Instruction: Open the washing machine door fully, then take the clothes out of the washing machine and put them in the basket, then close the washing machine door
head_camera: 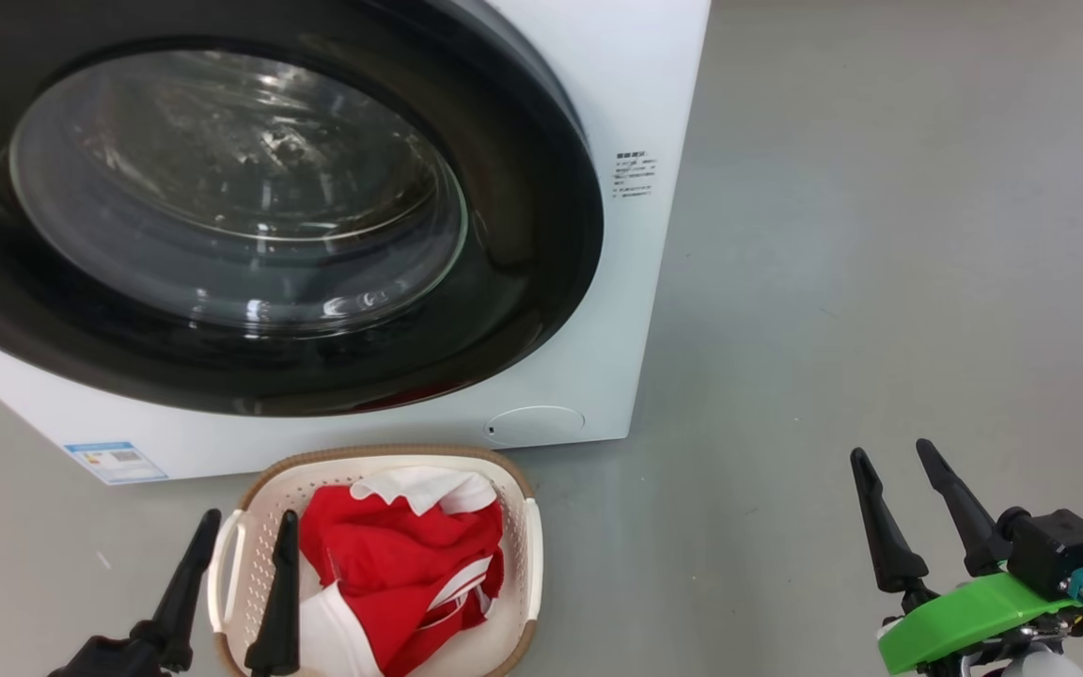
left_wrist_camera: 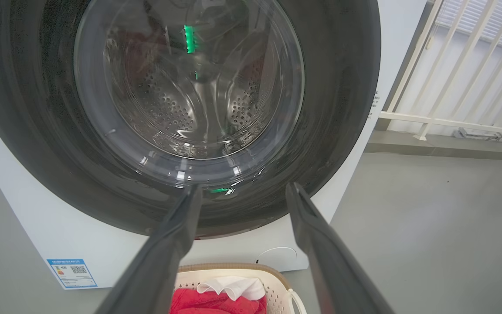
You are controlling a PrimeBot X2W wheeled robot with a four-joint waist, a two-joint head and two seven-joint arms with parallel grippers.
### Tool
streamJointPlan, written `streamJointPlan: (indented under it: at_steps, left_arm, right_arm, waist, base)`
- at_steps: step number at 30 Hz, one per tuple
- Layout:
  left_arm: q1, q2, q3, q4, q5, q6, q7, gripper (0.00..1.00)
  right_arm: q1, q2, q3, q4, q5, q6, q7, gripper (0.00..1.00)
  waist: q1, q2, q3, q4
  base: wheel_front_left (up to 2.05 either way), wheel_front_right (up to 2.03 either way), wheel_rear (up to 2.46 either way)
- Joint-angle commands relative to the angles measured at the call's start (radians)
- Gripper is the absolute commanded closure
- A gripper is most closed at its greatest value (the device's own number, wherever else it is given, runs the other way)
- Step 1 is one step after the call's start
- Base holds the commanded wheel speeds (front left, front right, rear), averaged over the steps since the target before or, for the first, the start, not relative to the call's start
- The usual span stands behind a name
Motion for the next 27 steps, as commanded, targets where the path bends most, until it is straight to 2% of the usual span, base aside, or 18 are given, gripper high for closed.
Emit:
streamJointPlan:
  at_steps: [1, 27]
  left_arm:
    - [-0.008, 0.023, 0.030, -0.029, 0.006, -0.005, -0.008, 0.00]
    - [0.009, 0.020, 0.065, -0.035, 0.031, -0.005, -0.008, 0.00]
  right_arm:
    - [0.009, -0.007, 0.015, -0.028, -0.014, -0.001, 0.001, 0.00]
    - [0.054, 0.001, -0.027, -0.045, -0.022, -0.001, 0.001, 0.00]
  waist:
    - [0.0000, 0.0000, -0.002, -0.008]
    - [0.0000, 0.0000, -0.018, -0.043]
  base:
    - [0.00, 0.00, 0.00]
    - [0.00, 0.00, 0.00]
